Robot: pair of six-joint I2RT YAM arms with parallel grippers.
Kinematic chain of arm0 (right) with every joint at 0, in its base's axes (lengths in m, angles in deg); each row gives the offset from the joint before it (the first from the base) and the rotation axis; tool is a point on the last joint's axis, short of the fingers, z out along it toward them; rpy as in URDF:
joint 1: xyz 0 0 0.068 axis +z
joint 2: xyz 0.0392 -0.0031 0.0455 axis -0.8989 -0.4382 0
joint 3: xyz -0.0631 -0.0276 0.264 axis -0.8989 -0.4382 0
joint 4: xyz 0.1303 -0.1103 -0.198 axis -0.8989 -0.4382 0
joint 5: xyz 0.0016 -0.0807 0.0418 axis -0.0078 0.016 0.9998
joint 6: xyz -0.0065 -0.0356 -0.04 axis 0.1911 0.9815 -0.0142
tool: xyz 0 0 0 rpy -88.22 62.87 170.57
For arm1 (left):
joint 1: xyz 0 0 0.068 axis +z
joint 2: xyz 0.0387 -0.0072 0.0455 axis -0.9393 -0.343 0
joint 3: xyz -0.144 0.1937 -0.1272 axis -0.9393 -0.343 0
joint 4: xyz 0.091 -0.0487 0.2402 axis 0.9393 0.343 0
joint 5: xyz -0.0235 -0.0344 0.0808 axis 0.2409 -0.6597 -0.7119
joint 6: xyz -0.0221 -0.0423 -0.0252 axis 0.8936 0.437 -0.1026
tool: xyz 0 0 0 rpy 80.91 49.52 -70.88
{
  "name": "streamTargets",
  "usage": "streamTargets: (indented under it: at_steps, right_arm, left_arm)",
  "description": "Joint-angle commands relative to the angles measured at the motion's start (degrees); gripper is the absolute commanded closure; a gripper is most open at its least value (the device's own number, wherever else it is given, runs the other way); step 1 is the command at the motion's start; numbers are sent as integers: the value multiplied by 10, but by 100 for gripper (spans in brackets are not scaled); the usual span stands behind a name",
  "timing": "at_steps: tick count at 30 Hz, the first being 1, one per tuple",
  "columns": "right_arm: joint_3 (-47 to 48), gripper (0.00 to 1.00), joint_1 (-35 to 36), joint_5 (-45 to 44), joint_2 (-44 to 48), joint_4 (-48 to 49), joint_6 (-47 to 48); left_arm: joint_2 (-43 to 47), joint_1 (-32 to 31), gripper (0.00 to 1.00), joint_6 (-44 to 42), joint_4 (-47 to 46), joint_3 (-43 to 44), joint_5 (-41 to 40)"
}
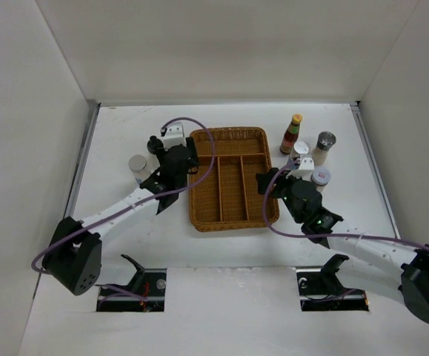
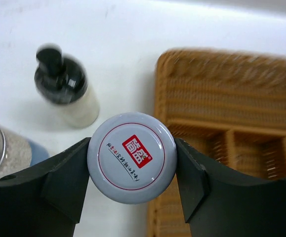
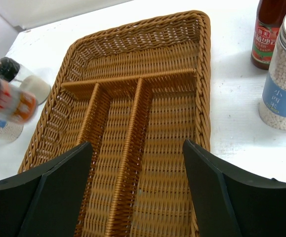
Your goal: Organize the condiment bottles
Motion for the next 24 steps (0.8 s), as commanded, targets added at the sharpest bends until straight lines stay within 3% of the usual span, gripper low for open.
streamTargets:
  at_steps: [1, 11, 18, 21, 24]
  right_arm:
    - [24, 20, 6, 1, 4, 33, 5]
    - [16, 19, 3, 1, 14, 35, 3]
    - [14, 19, -4, -1, 10, 35, 1]
    - [13, 19, -11, -6, 11, 35, 1]
    - [14, 18, -20, -33, 34, 22, 5]
  left_arm:
    - [18, -9, 71, -25, -93, 77, -23]
    - [-221, 15, 72, -23, -112, 268, 70]
    - [-307, 6, 69, -14, -116, 289, 84]
    - [-326, 2, 53, -9, -130, 270, 76]
    - [-318, 1, 22, -5, -147, 245, 68]
